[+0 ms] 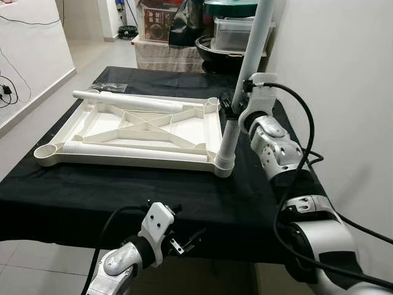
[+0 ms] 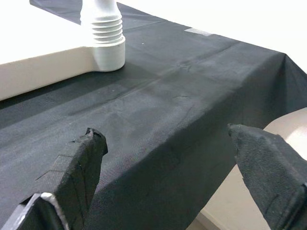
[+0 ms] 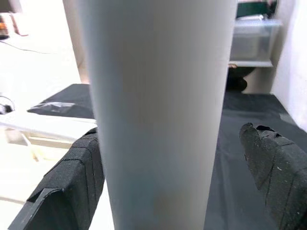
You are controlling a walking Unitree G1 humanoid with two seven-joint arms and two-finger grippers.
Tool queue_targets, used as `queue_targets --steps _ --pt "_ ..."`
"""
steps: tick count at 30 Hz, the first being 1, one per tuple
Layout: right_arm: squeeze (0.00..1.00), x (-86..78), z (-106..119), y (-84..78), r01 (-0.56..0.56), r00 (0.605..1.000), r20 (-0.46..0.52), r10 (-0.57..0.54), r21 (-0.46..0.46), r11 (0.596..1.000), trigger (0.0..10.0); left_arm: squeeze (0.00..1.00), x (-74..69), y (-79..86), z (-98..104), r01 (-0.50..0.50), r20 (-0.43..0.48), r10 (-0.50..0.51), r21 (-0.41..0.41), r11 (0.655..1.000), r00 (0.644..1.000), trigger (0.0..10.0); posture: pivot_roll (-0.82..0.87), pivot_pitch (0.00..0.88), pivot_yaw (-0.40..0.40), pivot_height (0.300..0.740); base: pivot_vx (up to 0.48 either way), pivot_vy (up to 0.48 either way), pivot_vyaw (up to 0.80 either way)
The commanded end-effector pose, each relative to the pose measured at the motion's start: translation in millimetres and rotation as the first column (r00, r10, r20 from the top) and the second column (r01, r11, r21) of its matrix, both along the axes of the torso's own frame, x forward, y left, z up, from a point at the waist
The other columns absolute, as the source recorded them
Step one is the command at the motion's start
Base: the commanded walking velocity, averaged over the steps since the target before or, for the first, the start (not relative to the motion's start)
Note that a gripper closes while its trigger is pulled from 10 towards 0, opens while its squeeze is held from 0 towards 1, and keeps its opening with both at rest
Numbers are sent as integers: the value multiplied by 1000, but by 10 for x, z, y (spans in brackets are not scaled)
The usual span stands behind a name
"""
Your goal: Building children table
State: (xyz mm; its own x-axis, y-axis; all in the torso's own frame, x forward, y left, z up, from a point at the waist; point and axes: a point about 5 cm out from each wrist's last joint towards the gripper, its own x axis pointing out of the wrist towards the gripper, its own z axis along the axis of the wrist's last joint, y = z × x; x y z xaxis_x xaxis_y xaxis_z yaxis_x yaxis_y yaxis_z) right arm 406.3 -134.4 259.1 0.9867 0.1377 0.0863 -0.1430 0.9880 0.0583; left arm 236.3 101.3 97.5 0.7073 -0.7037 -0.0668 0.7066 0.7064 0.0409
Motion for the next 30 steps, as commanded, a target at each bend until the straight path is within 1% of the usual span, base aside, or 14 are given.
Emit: queue_targets --steps 1,4,5,6,7,9,10,13,14,15,17,20,25,30 --pt "1000 -11 -22 -34 -27 1000 -12 27 -6 1000 10000 0 -11 -2 -18 11 -8 -11 -3 1000 1000 10000 -30 0 -80 740 0 0 0" --pt "1000 -7 -8 -65 -48 999 -9 48 -15 999 10000 0 -10 1 -18 12 -8 -12 -1 1000 1000 10000 -29 0 -80 740 0 0 0" --pt "937 -7 -1 -76 -56 998 -7 56 -15 998 10000 0 -10 2 -18 13 -7 -13 0 1000 1000 10000 -29 0 -80 740 0 0 0" --pt "937 -7 -1 -76 -56 998 -7 56 -15 998 10000 0 -10 2 -18 13 -7 -13 0 1000 1000 10000 -29 0 -80 740 0 0 0" --pt "0 -1 6 -85 -73 997 -5 73 -21 997 10000 0 -9 2 -19 14 -8 -14 0 1000 1000 10000 -27 0 -80 740 0 0 0" --pt "0 7 20 -90 -104 995 -2 104 -50 993 10000 0 -9 -1 -17 15 -7 -15 0 1000 1000 10000 -25 0 -82 740 0 0 0" --pt "0 12 25 -84 -147 989 -6 147 -67 987 10000 0 -8 -4 -15 16 -5 -16 0 1000 1000 10000 -19 0 -85 740 0 0 0" --pt "0 12 16 -78 -189 982 -21 188 -70 979 10000 0 -10 -5 -14 16 -3 -16 0 1000 1000 10000 -19 0 -85 740 0 0 0" --pt "0 4 0 -60 -239 971 -40 236 -68 969 10000 0 -16 -2 -15 15 -4 -15 0 1000 1000 10000 -19 0 -85 740 0 0 0" --pt "0 4 0 -60 -239 971 -40 236 -68 969 10000 0 -16 -2 -15 15 -4 -15 0 1000 1000 10000 -19 0 -85 740 0 0 0" --pt "0 -9 -30 -51 -294 955 -62 290 -55 954 10000 0 -28 2 -22 16 -6 -16 1 1000 1000 10000 -14 0 -88 740 0 0 0" --pt "0 1 -39 -62 -316 948 -63 313 -51 947 10000 0 -28 0 -23 19 -6 -19 3 1000 1000 10000 -12 0 -89 740 0 0 0" --pt "0 43 -34 -78 -316 948 -60 312 -84 945 10000 0 -22 1 -21 19 -6 -19 3 1000 1000 10000 -8 0 -91 740 0 0 0" --pt "0 63 -35 -91 -315 948 -63 311 -81 946 10000 0 -25 0 -22 18 -6 -18 4 1000 1000 10000 3 0 -97 740 0 0 0"
